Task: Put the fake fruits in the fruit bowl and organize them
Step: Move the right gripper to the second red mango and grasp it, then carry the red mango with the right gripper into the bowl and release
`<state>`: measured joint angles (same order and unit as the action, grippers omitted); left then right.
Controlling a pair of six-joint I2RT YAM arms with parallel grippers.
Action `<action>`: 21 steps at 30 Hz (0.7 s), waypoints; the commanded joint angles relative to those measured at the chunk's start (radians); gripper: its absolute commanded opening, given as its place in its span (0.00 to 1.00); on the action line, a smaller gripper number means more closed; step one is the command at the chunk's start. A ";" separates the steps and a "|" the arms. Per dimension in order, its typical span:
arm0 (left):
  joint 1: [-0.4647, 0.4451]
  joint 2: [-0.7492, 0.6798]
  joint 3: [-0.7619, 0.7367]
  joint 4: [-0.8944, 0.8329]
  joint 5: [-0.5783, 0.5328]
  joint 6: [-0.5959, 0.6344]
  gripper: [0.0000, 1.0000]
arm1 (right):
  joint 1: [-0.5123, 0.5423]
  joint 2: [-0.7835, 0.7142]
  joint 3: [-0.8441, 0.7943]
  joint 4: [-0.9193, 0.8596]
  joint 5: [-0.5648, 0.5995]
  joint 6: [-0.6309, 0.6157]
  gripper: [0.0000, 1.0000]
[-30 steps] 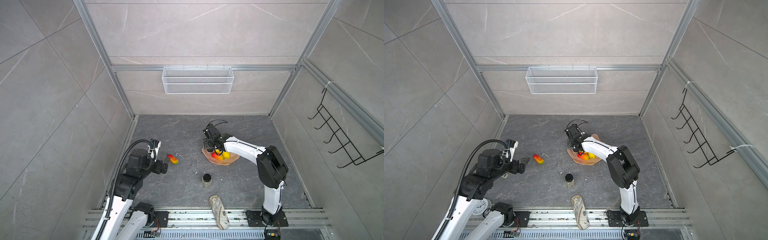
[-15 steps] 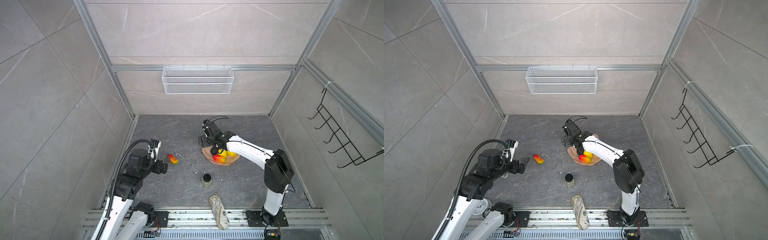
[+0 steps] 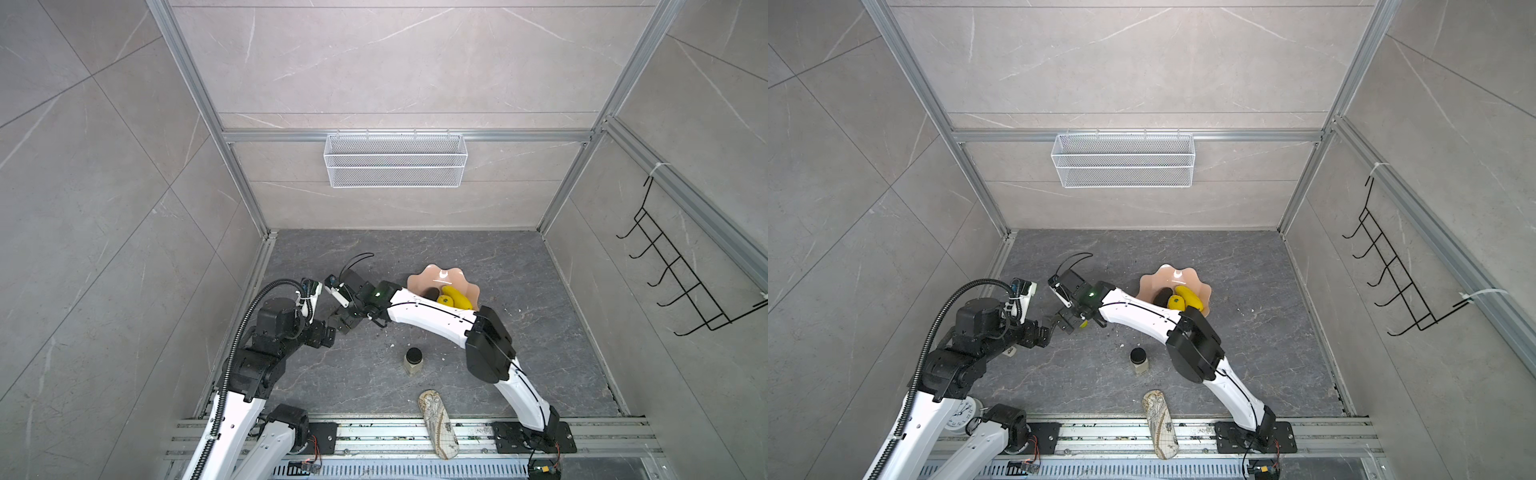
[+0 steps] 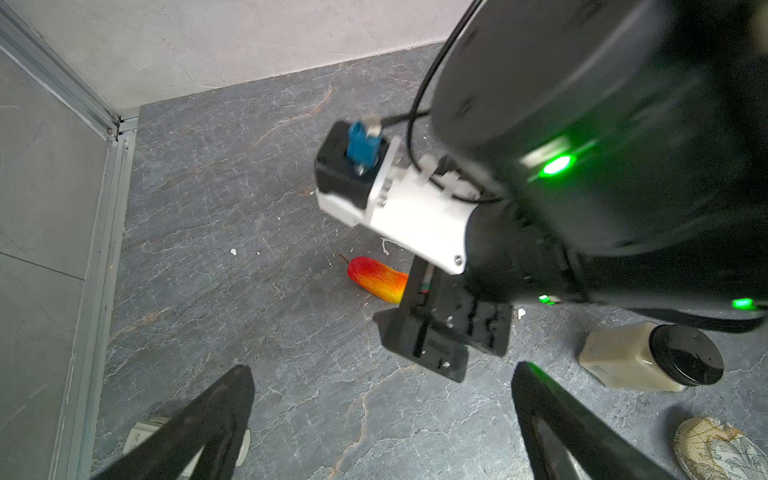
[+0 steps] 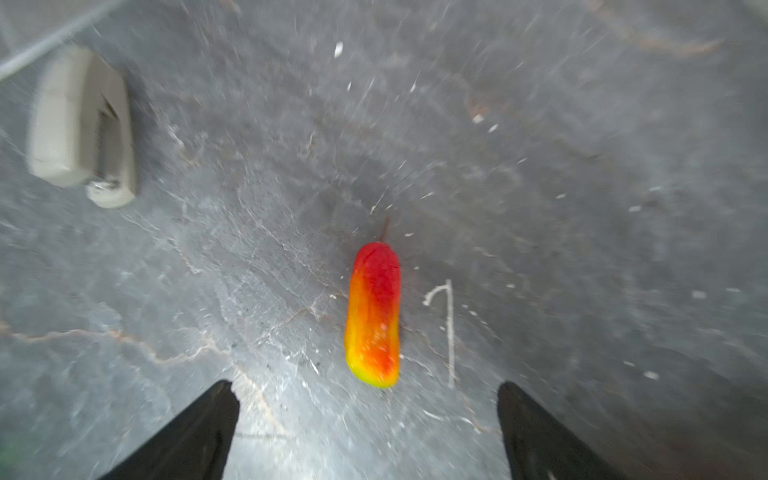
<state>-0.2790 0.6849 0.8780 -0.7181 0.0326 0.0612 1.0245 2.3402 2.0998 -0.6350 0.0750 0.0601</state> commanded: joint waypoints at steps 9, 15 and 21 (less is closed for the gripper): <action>0.005 -0.008 0.001 0.016 0.009 0.005 1.00 | -0.010 0.289 0.342 -0.174 0.048 0.099 0.77; 0.006 -0.012 0.001 0.016 0.007 0.007 1.00 | -0.010 0.357 0.422 -0.207 0.054 0.113 0.61; 0.006 -0.012 -0.001 0.016 0.004 0.006 1.00 | -0.010 0.322 0.404 -0.221 0.075 0.102 0.28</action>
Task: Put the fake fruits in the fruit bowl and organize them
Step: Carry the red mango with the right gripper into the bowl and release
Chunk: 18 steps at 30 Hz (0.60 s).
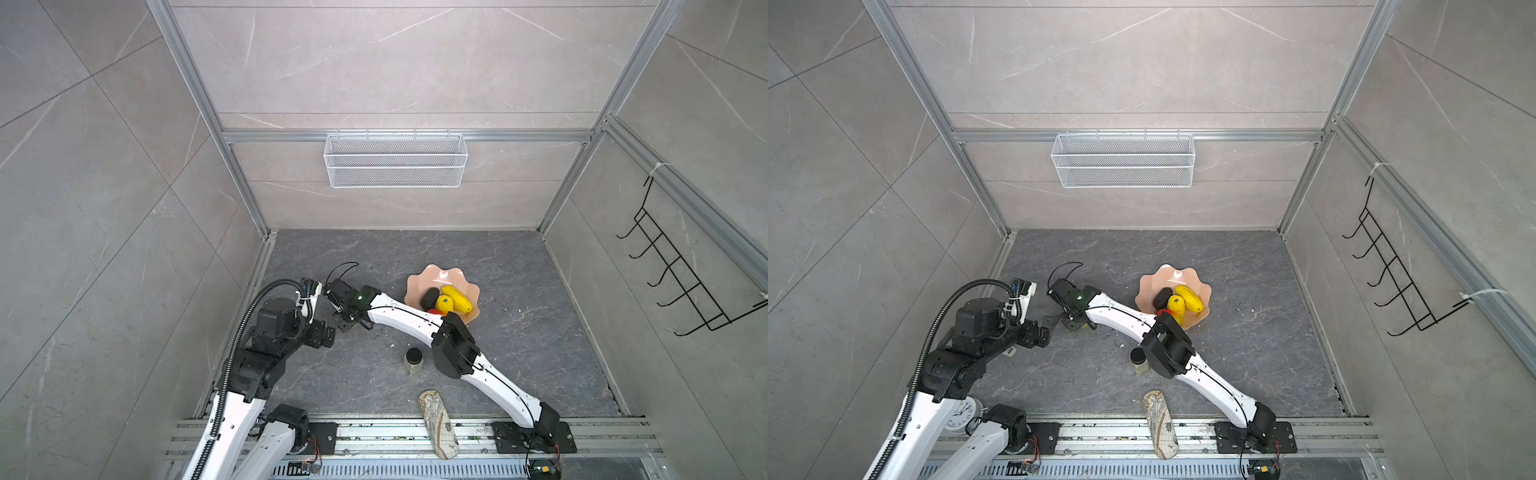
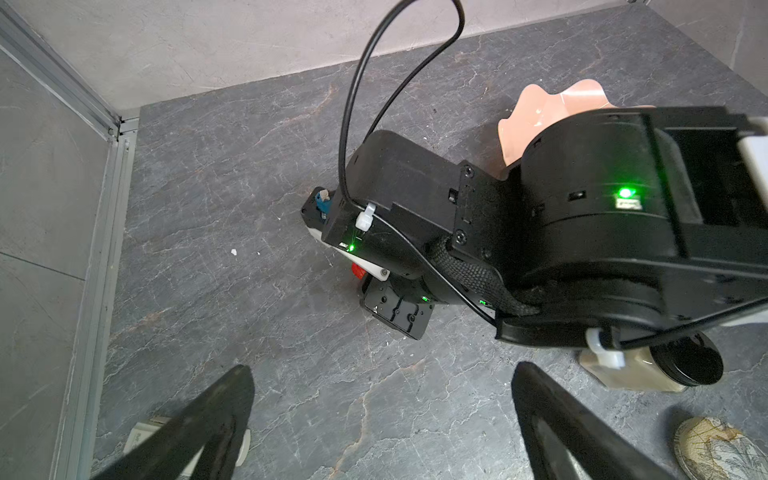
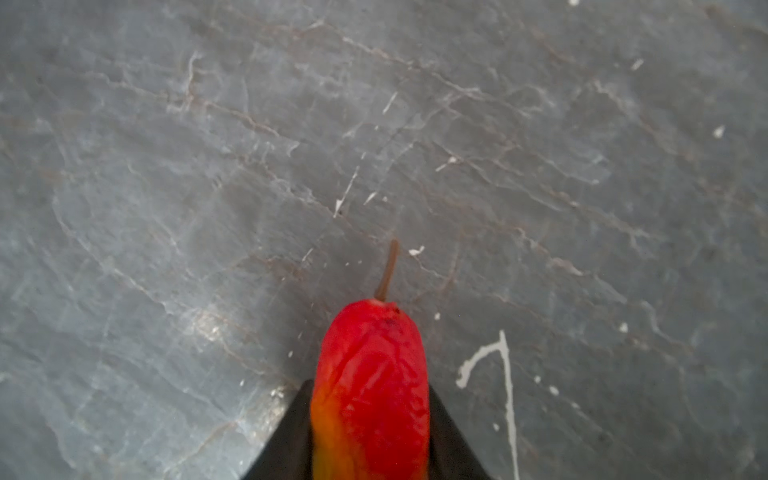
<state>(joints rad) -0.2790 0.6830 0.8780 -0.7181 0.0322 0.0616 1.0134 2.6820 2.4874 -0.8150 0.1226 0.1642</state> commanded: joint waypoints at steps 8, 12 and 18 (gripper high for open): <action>0.006 -0.013 -0.001 0.015 0.000 0.006 1.00 | -0.030 -0.373 -0.329 0.119 0.040 0.028 0.16; 0.005 -0.014 -0.001 0.016 0.003 0.005 1.00 | -0.088 -0.565 -0.553 0.227 0.083 0.080 0.17; 0.006 -0.018 0.001 0.016 0.008 0.006 1.00 | -0.241 -0.751 -0.831 0.321 0.119 0.120 0.17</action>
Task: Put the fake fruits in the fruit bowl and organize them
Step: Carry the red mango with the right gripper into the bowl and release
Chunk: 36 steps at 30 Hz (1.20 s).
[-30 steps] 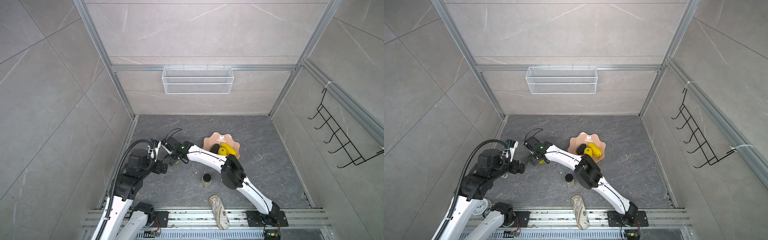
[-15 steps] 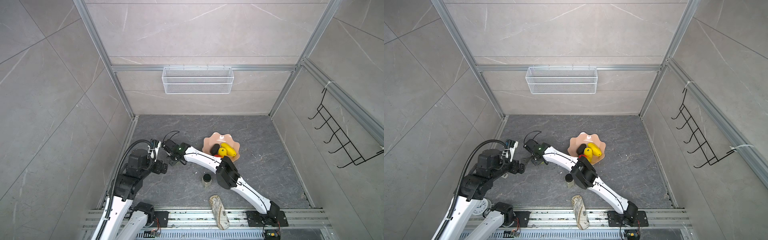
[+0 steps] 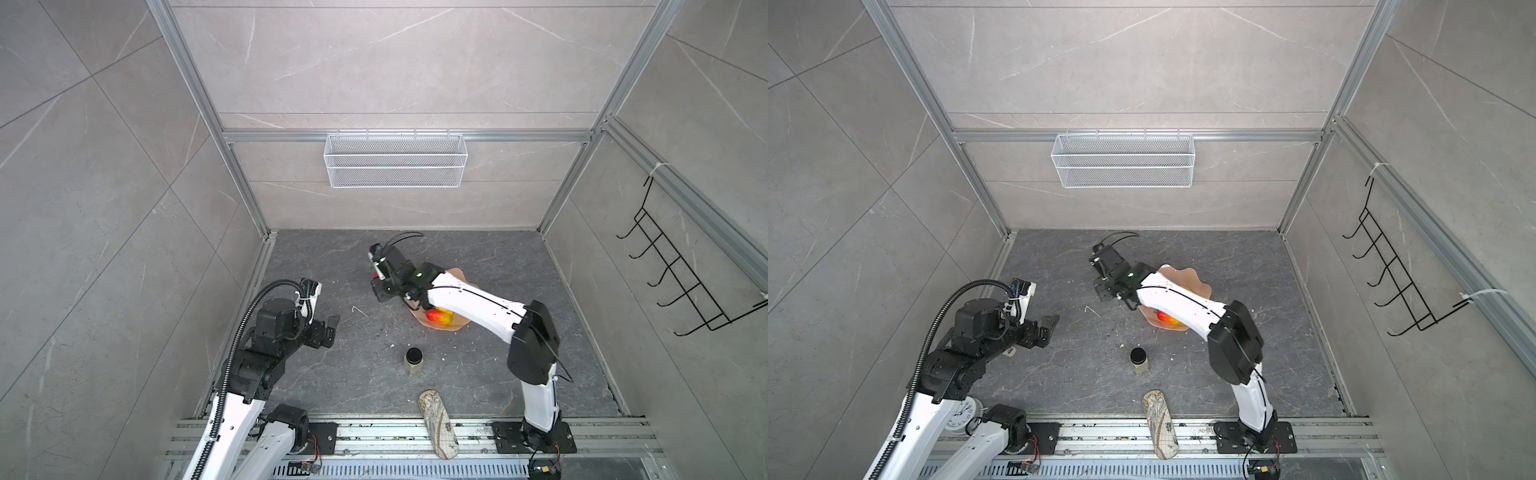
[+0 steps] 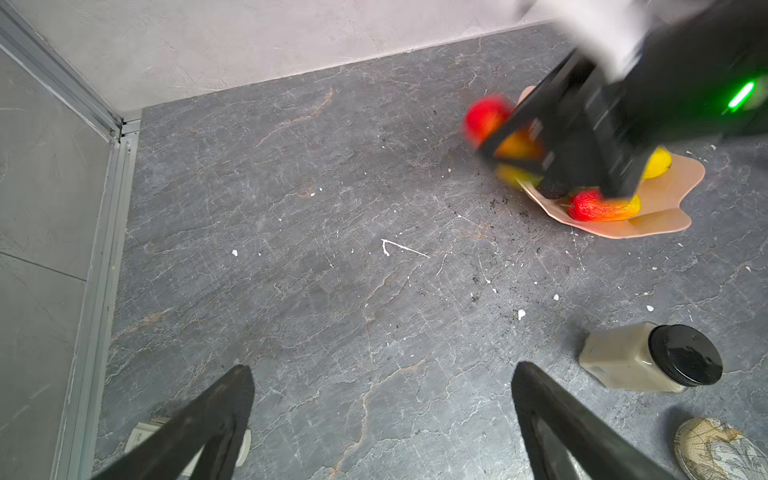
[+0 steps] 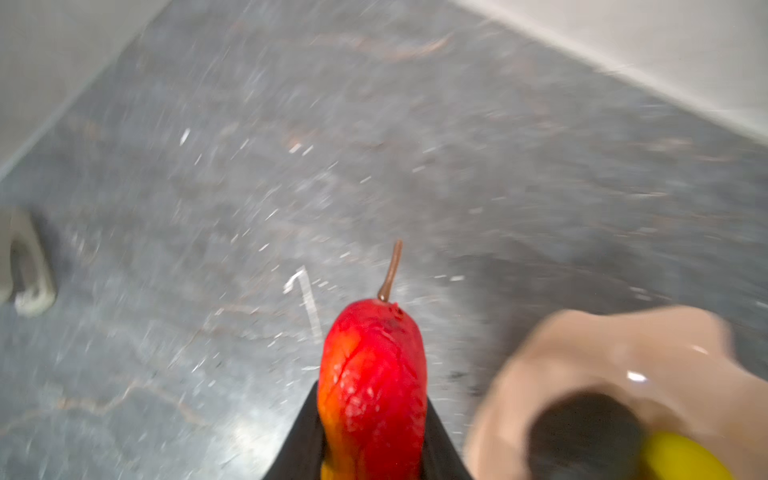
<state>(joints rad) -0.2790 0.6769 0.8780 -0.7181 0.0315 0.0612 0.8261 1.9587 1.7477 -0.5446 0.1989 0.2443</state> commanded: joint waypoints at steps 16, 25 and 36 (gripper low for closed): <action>0.006 -0.007 0.003 0.016 0.016 0.005 1.00 | -0.309 -0.027 -0.296 0.132 0.063 0.079 0.22; 0.006 -0.001 0.002 0.016 0.013 0.005 1.00 | -0.313 0.023 -0.281 0.158 -0.088 0.243 0.22; 0.005 0.003 0.003 0.016 0.016 0.005 1.00 | -0.296 0.004 -0.319 0.226 -0.130 0.338 0.27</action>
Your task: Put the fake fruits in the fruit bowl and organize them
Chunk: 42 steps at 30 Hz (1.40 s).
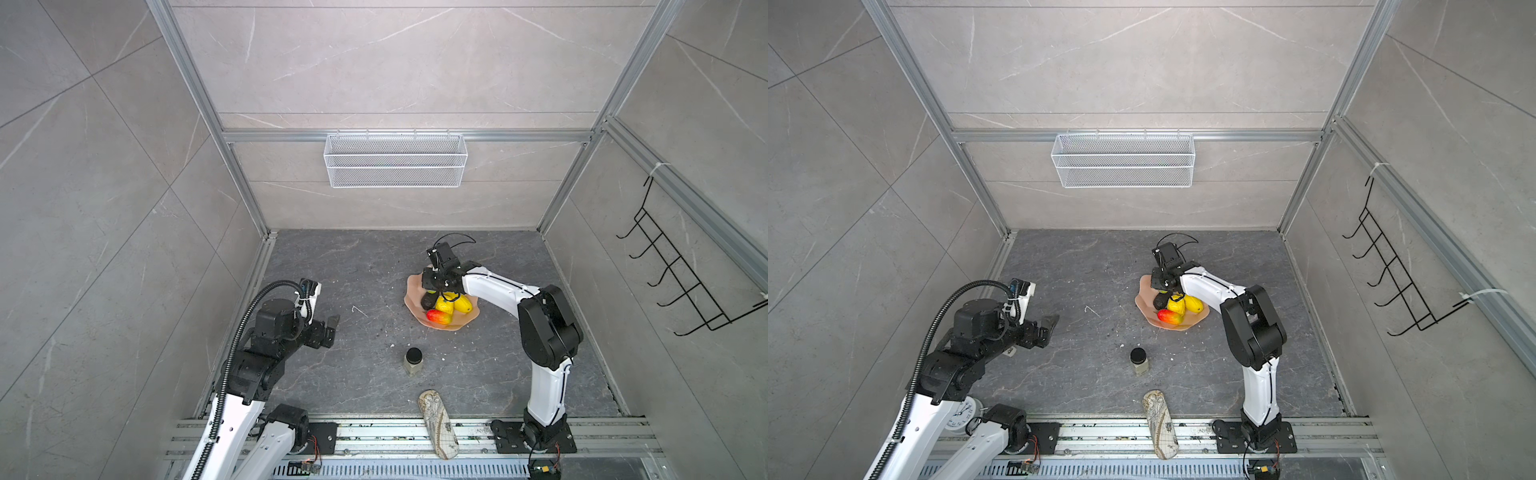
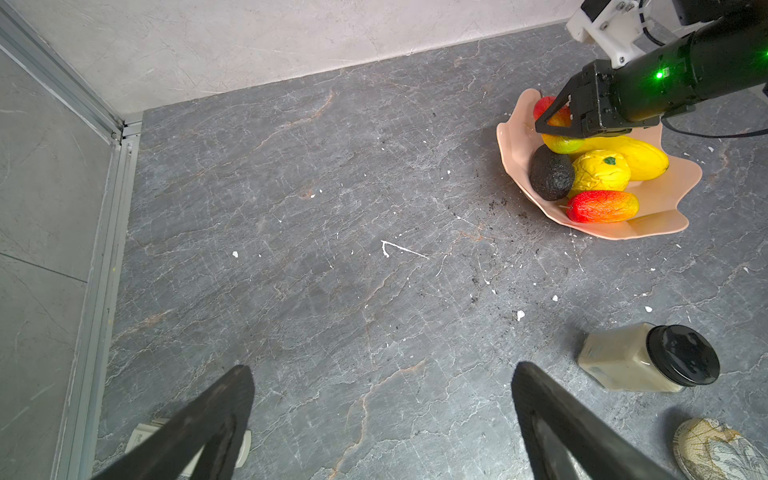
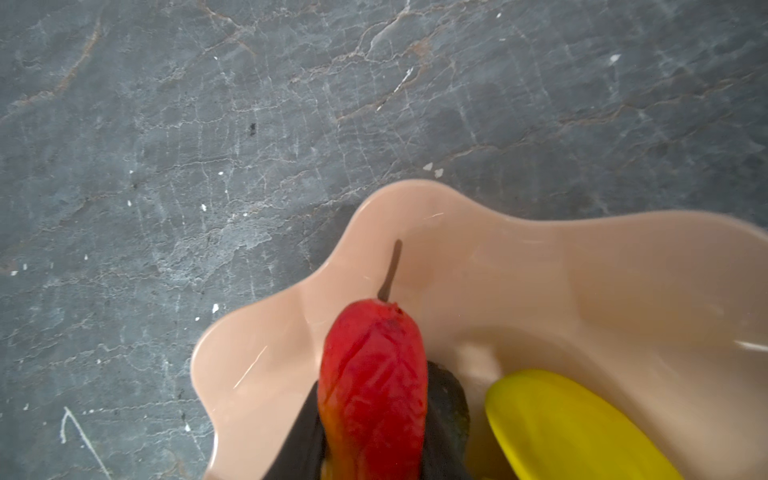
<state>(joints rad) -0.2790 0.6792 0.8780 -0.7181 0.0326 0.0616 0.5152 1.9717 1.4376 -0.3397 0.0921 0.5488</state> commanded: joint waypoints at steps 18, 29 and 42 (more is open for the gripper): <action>0.006 0.004 0.002 0.015 0.012 0.004 1.00 | 0.046 0.000 0.033 0.001 -0.016 0.009 0.53; 0.005 0.049 0.021 0.022 -0.028 0.016 1.00 | 0.038 -0.420 -0.170 0.121 -0.005 -0.235 1.00; 0.006 0.153 -0.239 0.600 -0.200 -0.234 1.00 | -0.167 -0.910 -0.836 0.554 0.266 -0.452 1.00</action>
<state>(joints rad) -0.2790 0.8089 0.7498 -0.3901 -0.0376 -0.0814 0.3565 1.0573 0.7578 0.0296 0.2565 0.1539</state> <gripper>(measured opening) 0.999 0.997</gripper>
